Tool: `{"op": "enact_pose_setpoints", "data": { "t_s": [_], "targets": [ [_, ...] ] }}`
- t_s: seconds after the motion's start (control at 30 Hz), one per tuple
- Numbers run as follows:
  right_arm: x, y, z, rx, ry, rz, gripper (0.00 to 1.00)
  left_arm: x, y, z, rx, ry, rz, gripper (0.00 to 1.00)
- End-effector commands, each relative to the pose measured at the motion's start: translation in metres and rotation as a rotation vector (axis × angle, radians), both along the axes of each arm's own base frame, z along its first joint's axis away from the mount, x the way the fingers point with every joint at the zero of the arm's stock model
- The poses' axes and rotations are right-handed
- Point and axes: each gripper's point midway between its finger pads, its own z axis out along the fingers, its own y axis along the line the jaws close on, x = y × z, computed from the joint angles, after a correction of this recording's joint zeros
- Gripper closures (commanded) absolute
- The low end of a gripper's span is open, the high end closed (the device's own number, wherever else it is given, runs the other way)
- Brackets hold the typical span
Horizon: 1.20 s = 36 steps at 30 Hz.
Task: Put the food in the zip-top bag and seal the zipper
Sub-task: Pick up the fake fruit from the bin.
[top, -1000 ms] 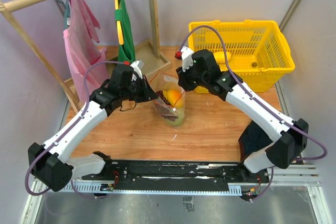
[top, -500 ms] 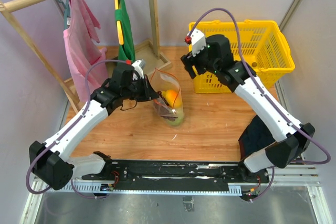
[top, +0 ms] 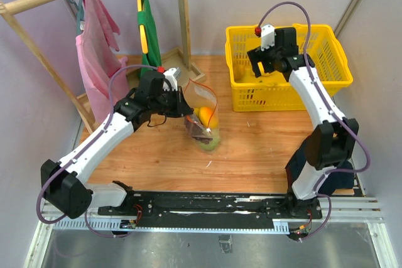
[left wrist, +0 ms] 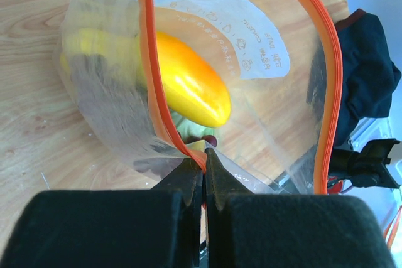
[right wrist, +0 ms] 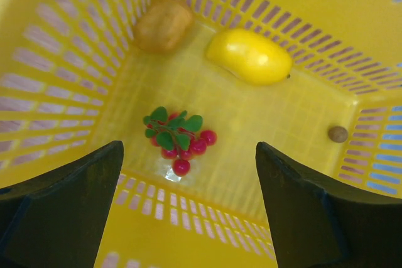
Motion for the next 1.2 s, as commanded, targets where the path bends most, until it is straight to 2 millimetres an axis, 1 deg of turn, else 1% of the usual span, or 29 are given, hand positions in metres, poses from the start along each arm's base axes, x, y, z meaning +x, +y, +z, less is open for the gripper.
{"op": "enact_pose_setpoints", "data": {
  "t_s": [0.0,0.13,0.23,0.27,0.3,0.33,0.53,0.6,0.67,0.73,0.83,0.9,0.97,1.03,1.07,1.1,1.17],
  "targets": [
    [0.013,-0.018,-0.024,0.037,0.086,0.032,0.12,0.001,-0.005,0.013,-0.005,-0.058,-0.046,1.0],
    [0.024,-0.025,-0.065,0.027,0.187,0.08,0.12,0.001,-0.005,0.012,-0.005,-0.063,-0.049,1.0],
    [0.027,-0.021,-0.09,0.026,0.243,0.131,0.11,0.0,-0.006,0.013,-0.01,-0.069,-0.056,1.0],
    [0.027,-0.018,-0.094,0.031,0.249,0.151,0.11,0.0,-0.006,0.013,-0.012,-0.07,-0.058,1.0],
    [0.028,-0.016,-0.109,0.035,0.28,0.168,0.11,0.0,-0.006,0.012,-0.012,-0.07,-0.059,1.0],
    [0.028,-0.014,-0.116,0.039,0.295,0.182,0.11,0.0,-0.006,0.011,-0.013,-0.069,-0.059,1.0],
    [0.032,-0.008,-0.149,0.044,0.345,0.221,0.14,-0.001,-0.005,0.006,-0.011,-0.062,-0.058,1.0],
    [0.036,-0.007,-0.159,0.047,0.354,0.222,0.16,-0.001,-0.005,0.006,-0.015,-0.063,-0.06,1.0],
    [0.041,-0.005,-0.168,0.059,0.363,0.226,0.2,-0.001,-0.005,0.006,-0.023,-0.059,-0.06,1.0],
    [0.043,-0.003,-0.179,0.067,0.383,0.227,0.27,-0.001,-0.004,0.005,-0.031,-0.054,-0.061,1.0],
    [0.043,-0.002,-0.191,0.073,0.407,0.228,0.43,-0.001,-0.002,0.005,-0.038,-0.054,-0.054,1.0],
    [0.042,-0.002,-0.194,0.072,0.412,0.231,0.57,-0.001,-0.001,0.005,-0.04,-0.057,-0.053,1.0],
    [0.041,-0.004,-0.191,0.064,0.405,0.232,0.74,-0.001,0.0,0.006,-0.042,-0.057,-0.055,1.0],
    [0.04,-0.005,-0.187,0.055,0.396,0.227,0.89,-0.001,0.0,0.006,-0.046,-0.058,-0.057,1.0],
    [0.04,-0.006,-0.183,0.05,0.387,0.224,0.94,-0.001,0.0,0.006,-0.049,-0.058,-0.058,1.0],
    [0.041,-0.007,-0.178,0.047,0.376,0.22,0.98,-0.002,0.0,0.007,-0.052,-0.059,-0.06,1.0],
    [0.04,-0.009,-0.166,0.041,0.348,0.212,0.99,-0.002,0.0,0.008,-0.059,-0.059,-0.064,1.0]
  ]
}}
